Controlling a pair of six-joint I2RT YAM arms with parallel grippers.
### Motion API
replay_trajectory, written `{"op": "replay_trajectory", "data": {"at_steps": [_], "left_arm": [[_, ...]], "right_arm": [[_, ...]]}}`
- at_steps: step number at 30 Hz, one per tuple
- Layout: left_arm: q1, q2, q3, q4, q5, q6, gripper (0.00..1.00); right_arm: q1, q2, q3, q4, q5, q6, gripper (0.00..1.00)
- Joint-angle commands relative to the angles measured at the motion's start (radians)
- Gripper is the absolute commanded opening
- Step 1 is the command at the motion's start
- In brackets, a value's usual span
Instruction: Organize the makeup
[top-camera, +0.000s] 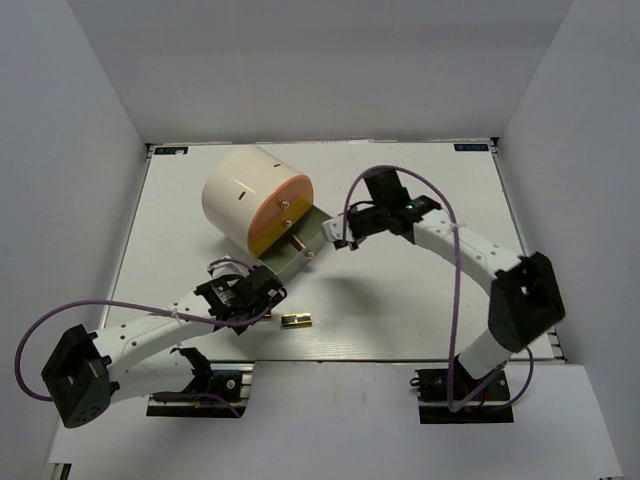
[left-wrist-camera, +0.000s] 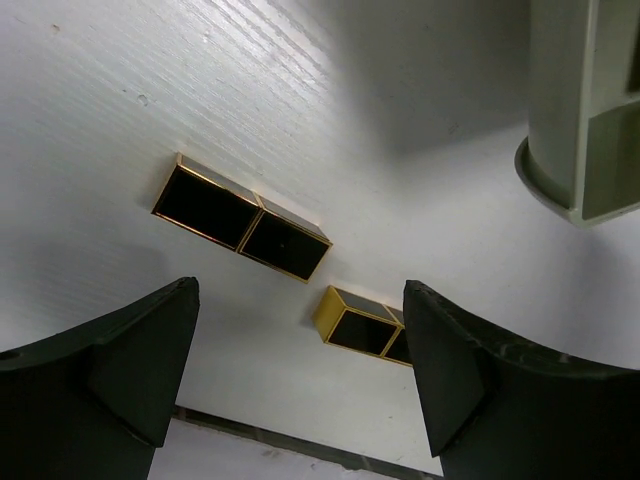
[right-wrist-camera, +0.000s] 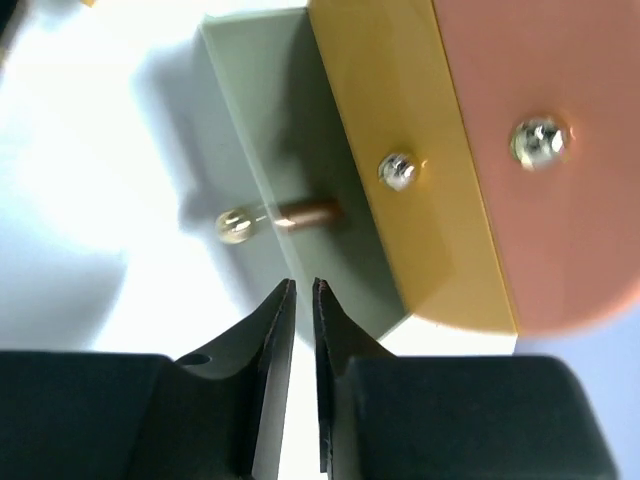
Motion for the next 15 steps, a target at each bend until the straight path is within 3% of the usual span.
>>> {"op": "replay_trajectory", "data": {"at_steps": [1, 8, 15], "left_arm": [[0.017, 0.001, 0.019, -0.004, -0.009, 0.005, 0.92], [0.027, -0.074, -0.047, -0.071, 0.007, -0.284, 0.80], [0.047, -0.110, -0.114, -0.086, 0.017, -0.475, 0.79]], "right_arm": [[-0.030, -0.154, -0.128, 0.087, -0.064, 0.154, 0.19], [-0.056, -0.348, -0.362, 0.190, -0.068, 0.296, 0.21], [-0.090, -0.445, -0.449, 0.227, -0.065, 0.365, 0.21]]}}
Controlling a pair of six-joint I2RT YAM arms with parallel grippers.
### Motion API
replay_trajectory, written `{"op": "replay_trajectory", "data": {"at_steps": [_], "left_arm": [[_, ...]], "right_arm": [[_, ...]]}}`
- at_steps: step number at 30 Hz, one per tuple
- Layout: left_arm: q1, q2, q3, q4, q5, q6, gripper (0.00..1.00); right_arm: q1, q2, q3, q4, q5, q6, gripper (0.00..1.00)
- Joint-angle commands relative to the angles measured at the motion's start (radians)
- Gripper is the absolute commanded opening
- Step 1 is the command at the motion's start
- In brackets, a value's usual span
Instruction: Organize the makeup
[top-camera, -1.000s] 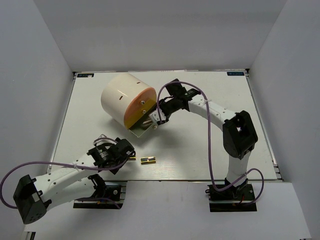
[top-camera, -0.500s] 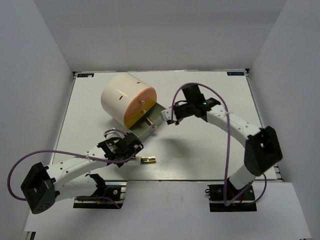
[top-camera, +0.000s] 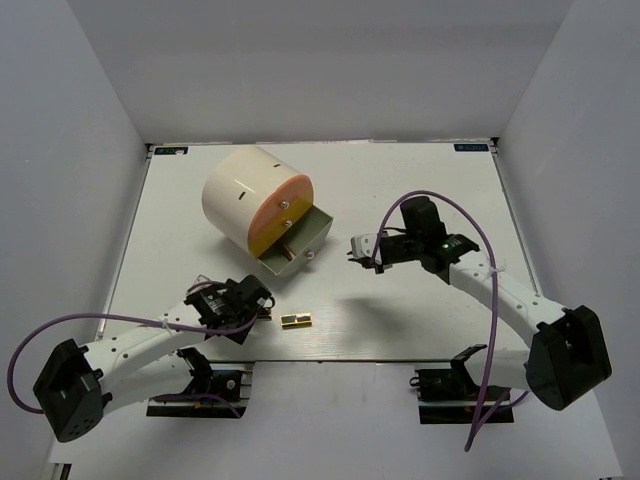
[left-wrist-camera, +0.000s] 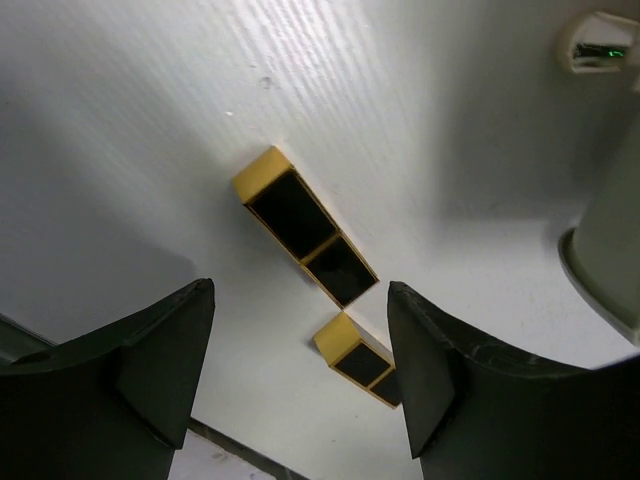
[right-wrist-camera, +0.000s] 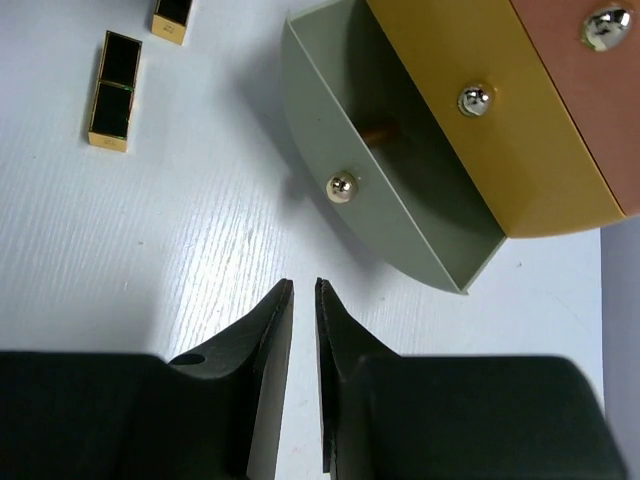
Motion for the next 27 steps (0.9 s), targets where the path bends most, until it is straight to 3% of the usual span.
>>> {"op": "replay_trajectory", "data": {"at_steps": [1, 15, 27], "left_arm": [[0.011, -0.020, -0.042, -0.004, -0.003, -0.131, 0.80], [0.093, 0.057, -0.045, 0.116, 0.009, -0.145, 0.81], [0.150, 0.197, 0.012, 0.059, 0.115, -0.130, 0.74]], "right_arm": [[-0.021, -0.049, -0.027, 0.063, -0.027, 0.063, 0.21], [-0.047, -0.098, -0.086, 0.063, -0.044, 0.085, 0.22], [-0.060, -0.135, -0.135, 0.095, -0.048, 0.114, 0.21]]}}
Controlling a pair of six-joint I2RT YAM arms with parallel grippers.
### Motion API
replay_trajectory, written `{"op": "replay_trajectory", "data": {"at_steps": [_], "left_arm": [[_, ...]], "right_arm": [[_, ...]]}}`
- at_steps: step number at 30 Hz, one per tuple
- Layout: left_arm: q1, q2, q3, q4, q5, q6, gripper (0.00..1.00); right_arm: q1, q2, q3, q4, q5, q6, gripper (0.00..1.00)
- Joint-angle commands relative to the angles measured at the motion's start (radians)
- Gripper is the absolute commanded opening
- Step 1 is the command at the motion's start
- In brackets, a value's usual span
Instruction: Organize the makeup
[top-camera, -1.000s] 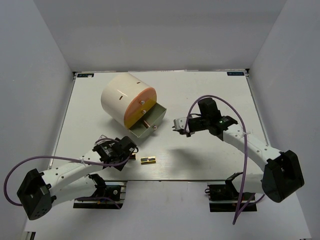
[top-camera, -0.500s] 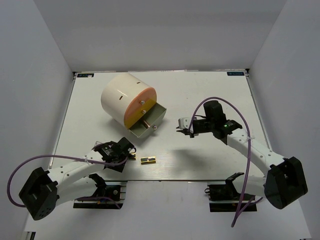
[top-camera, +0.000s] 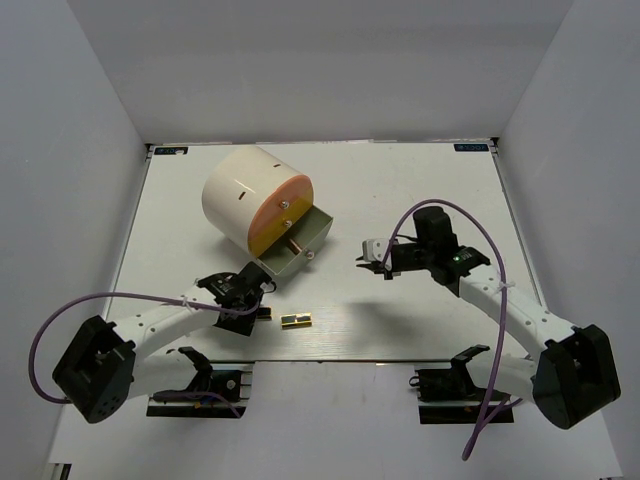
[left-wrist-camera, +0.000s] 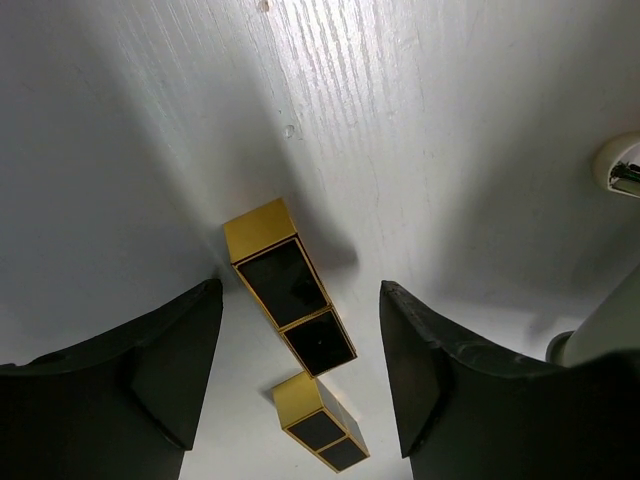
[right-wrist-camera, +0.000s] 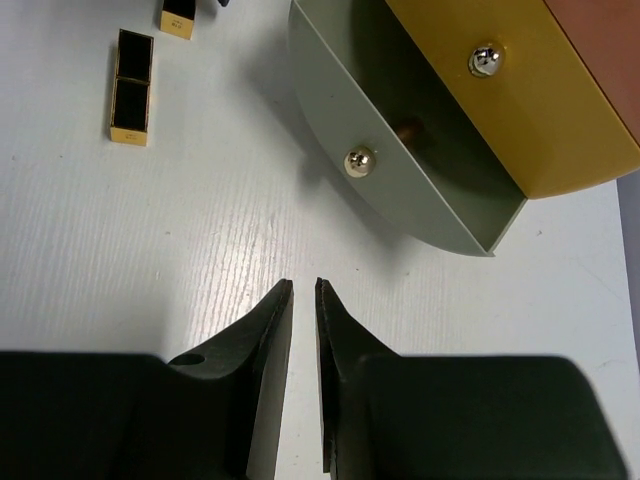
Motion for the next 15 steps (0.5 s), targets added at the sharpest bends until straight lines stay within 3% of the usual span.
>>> {"op": "replay_trajectory", "data": {"at_steps": [1, 15], "left_arm": [[0.011, 0.023, 0.008, -0.025, 0.037, -0.002, 0.74], [0.060, 0.210, 0.041, -0.026, 0.181, 0.126, 0.61]], "right_arm": [[-0.007, -0.028, -0.016, 0.036, -0.030, 0.025, 0.21], [-0.021, -0.051, -0.034, 0.063, -0.036, 0.052, 0.21]]}}
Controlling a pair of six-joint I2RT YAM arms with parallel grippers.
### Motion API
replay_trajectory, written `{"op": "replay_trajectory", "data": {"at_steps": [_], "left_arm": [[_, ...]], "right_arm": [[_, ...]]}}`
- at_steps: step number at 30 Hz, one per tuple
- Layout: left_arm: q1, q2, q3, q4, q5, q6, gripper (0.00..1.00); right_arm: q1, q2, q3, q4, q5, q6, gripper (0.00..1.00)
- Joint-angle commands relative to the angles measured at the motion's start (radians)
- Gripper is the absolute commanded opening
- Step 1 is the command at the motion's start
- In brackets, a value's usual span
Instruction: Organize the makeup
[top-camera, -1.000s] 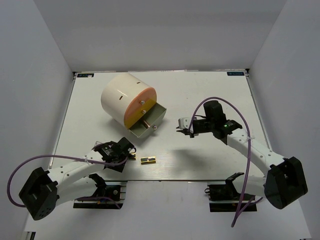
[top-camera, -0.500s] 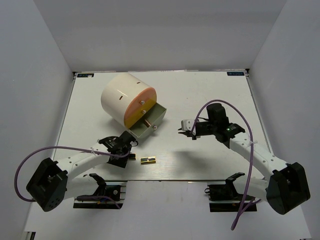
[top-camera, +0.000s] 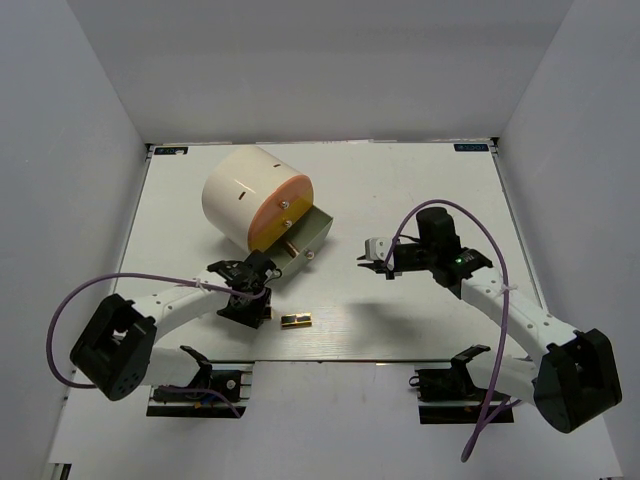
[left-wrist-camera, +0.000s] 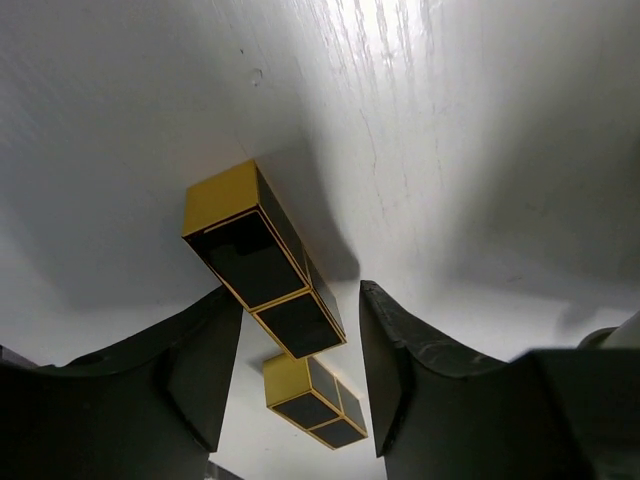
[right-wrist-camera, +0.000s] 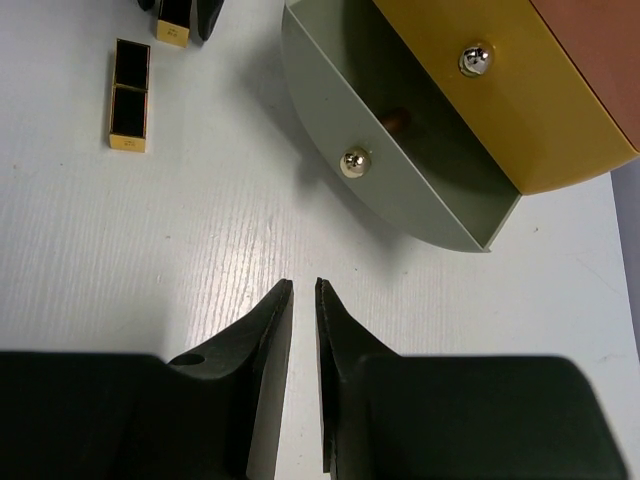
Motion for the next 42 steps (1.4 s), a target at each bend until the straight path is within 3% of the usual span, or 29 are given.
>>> {"op": "replay_trajectory", "data": {"at_steps": [1, 14, 15, 20, 22, 26, 30, 38, 42], "left_arm": [[0.007, 0.071, -0.036, -0.046, 0.048, 0.045, 0.60], [0.016, -0.066, -0.073, -0.124, -0.018, 0.074, 0.33], [0.016, -0.083, -0.053, -0.130, -0.035, 0.095, 0.27], [0.007, -0.177, 0.106, -0.263, -0.136, 0.299, 0.06], [-0.004, -0.197, 0.210, -0.297, -0.150, 0.481, 0.00], [-0.004, -0.241, 0.345, -0.256, -0.109, 0.840, 0.00], [-0.004, -0.330, 0.343, -0.071, 0.023, 1.179, 0.00], [-0.004, -0.372, 0.368, 0.051, 0.181, 1.445, 0.00], [-0.004, -0.340, 0.369, 0.185, 0.260, 1.630, 0.01]], "right_arm": [[-0.006, -0.029, -0.016, 0.043, -0.028, 0.022, 0.21], [-0.017, -0.052, -0.032, 0.047, -0.034, 0.029, 0.21], [-0.015, -0.053, -0.032, 0.044, -0.034, 0.029, 0.21], [-0.017, -0.063, -0.040, 0.041, -0.032, 0.028, 0.21], [-0.017, -0.063, -0.043, 0.043, -0.032, 0.026, 0.21], [-0.017, -0.056, -0.045, 0.044, -0.039, 0.025, 0.21], [-0.017, -0.059, -0.045, 0.049, -0.037, 0.025, 0.21], [-0.021, -0.076, -0.057, 0.047, -0.023, 0.020, 0.21], [-0.023, -0.079, -0.058, 0.047, -0.020, 0.020, 0.21]]}}
